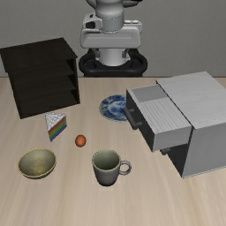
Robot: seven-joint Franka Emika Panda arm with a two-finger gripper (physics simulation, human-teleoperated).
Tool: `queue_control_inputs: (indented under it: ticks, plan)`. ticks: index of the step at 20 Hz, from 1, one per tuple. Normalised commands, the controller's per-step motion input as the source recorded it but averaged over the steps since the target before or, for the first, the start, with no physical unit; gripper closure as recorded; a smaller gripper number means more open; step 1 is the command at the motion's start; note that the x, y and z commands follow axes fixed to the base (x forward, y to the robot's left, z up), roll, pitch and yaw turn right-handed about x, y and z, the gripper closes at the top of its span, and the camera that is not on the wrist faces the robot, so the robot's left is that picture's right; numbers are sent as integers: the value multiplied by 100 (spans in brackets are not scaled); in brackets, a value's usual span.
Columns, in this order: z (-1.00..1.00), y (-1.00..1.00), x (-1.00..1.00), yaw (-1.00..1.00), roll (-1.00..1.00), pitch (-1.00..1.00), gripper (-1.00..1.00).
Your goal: Pick up the egg and place it in the top layer of the cabinet
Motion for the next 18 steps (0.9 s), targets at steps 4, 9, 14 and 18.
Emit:
queue_control_inputs:
  ticks: [4,9,14,18]
  plan:
    - [0,0,100,0,0,0,-100]
    - [0,0,100,0,0,0,-100]
    - [0,0,100,0,0,0,-100]
    - [0,-100,0,0,0,0,-100]
